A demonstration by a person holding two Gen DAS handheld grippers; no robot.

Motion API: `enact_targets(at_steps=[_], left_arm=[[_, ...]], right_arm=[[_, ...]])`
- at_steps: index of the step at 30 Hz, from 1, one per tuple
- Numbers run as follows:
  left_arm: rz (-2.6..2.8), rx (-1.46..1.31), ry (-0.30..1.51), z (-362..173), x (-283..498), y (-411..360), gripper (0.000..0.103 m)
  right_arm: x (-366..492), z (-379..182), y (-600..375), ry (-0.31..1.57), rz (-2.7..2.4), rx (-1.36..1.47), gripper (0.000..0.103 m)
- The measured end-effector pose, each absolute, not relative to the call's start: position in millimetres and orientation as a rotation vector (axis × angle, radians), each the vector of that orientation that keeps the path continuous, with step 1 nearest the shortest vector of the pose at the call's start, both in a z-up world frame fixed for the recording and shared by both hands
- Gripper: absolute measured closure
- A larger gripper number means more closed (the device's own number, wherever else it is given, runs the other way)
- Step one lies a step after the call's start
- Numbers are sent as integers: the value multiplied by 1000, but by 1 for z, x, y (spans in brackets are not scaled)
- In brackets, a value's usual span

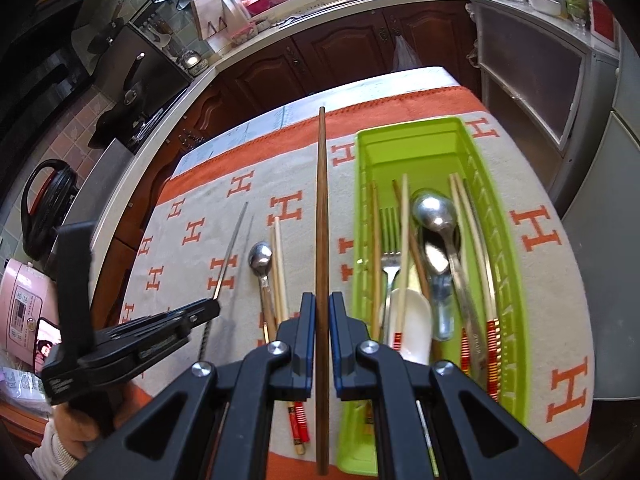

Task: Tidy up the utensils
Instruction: 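Carry the wooden chopstick into the tray with the right tool while the left tool grasps the metal chopstick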

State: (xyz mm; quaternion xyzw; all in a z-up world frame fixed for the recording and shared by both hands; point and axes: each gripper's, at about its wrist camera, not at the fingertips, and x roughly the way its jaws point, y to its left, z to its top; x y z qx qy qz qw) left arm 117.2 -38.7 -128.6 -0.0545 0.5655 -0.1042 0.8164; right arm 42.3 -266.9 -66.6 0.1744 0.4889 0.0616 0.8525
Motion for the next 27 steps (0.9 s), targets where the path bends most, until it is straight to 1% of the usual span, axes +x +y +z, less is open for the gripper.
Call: enact_targets(at_steps=[6,11,20,27], left_arm=[[-336,-125,1178,-94,106,-69,99],[-424,-112,1180,-78,104,-108,99],[-517,-88,1244,-80,103,-177,99],[-541,-105,1305,-98,107,-201,99]], right_arm=[[43,-66,-291,1029,59,345,96],[45,-67,-306,1047,21,299,96],[49,-79,-324,1089,-10,267,96],[46,-85,-335,1105,-9,308,95]])
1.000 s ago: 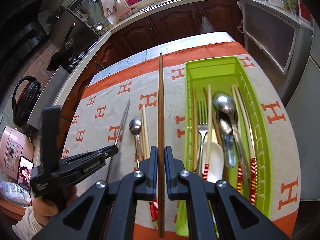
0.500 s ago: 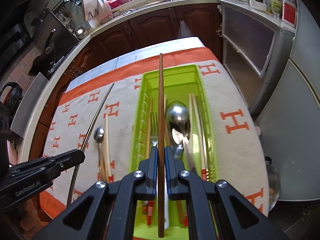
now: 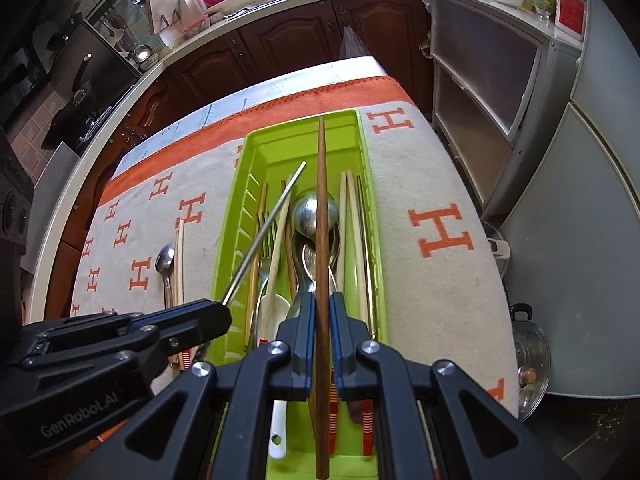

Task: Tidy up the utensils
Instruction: 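Carry the wooden chopstick into the tray with the right tool while the left tool grasps the metal chopstick, then lower both chopsticks into the tray and open both tools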

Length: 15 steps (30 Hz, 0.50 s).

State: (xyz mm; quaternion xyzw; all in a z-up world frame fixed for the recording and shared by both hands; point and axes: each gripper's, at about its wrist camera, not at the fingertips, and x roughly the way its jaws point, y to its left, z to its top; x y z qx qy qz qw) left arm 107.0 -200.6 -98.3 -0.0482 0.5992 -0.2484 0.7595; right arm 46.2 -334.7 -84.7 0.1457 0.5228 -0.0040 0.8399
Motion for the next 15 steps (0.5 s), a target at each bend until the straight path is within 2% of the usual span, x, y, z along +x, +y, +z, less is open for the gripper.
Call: enact_targets(at_steps=[8,9,13,15], left_arm=[[-534,-97,1304,-100,106,-195,98],[-536,-96,1302,-98,104,-193,96],[-531,-97,1290,-91,98,-180,77],[-519,-90,1275,-86,95,-172,74]], right_arm=[[39,-86,-340,1103,-14,344,95],[38,-86,-339,1103,-12,344,95],[36,-83,-333,1102,2,339,95],[35,-81,-329,1099,8,335,95]])
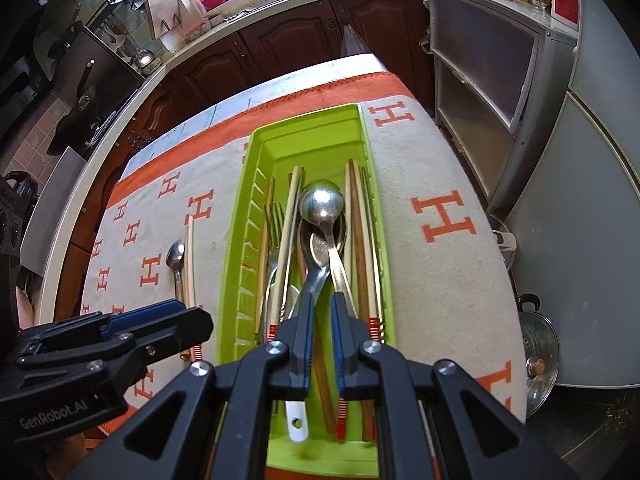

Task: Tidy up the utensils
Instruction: 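Lower both chopsticks into the tray and open both tools, then grasp a red-banded chopstick beside the spoons with the right tool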

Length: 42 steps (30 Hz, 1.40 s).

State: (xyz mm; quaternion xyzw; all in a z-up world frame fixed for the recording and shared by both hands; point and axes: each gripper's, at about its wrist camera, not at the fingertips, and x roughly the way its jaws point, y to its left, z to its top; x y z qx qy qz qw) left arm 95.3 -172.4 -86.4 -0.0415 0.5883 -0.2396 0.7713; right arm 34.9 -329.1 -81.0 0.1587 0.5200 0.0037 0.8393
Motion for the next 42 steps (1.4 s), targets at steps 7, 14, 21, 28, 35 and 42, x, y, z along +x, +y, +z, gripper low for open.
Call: enact_targets(at_steps=[7,14,21,28,35,42], left_arm=[[-452,-44,1220,-75,87,-137,74],[-355,48,1172,-81,76,-100,74],[-241,74,1156,-95,75,-56,74],[-158,31,1173,-106,80,-19,74],[-133,14,1192,-120,86,2,74],[-142,2,1203,-127,86,8,74]], right_arm=[[32,-74,-312,1095,45,327,95],[32,-69,-289,1100,92,313,95],[36,-70,-264,1119,132,290,95],[43,-74,-241,1147,166,263,95],[52,-78,-213,1174,197,227,95],[64,-89,-193,1202,210,182,95]])
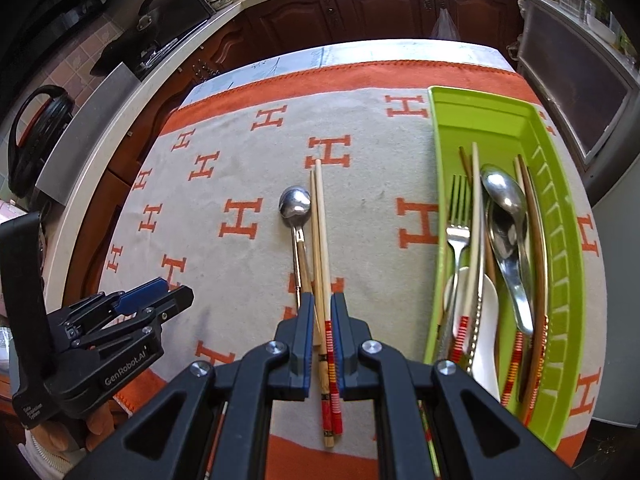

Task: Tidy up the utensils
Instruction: 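Grasp a red-banded chopstick beside the spoons with the right tool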

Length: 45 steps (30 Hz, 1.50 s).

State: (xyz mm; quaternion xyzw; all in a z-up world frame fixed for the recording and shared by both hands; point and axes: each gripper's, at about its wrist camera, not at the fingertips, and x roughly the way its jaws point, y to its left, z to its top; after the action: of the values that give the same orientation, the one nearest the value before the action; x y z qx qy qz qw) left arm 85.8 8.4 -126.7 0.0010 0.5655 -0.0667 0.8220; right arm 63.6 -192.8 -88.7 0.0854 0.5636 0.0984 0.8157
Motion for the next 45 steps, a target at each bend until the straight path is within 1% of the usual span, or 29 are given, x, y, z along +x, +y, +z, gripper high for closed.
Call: enact_targets(at_steps=[14,22,24,31,35,36,37,45], left_arm=[[-150,-45,1225,-140,91,21,74],[-163,-59,1240,-144,93,21,74],[-168,-56,1239,-144,93,20,74],[-170,-59,1246,-145,92,20,74],[-171,-61,1247,-145,92,19,74],[-171,-60,1247,-145,92,19,74],[-171,-60,1247,-146,92,20,74],[-182,-47,1250,-145,91,16,74]], right_arm=[[95,-131,-174,1350,213,61,95],[92,-131,-164,1349,239,29,95],[92,-136,-160,1374,244,29,90],[87,-136,-156,1357,256,-9,89],[80,-133,-156,1348,272,15,92],[78,-130,-157,1335,282,28,101],[78,-128,-159,1333,288,42,103],[76,-130,-166,1347,274,83,103]])
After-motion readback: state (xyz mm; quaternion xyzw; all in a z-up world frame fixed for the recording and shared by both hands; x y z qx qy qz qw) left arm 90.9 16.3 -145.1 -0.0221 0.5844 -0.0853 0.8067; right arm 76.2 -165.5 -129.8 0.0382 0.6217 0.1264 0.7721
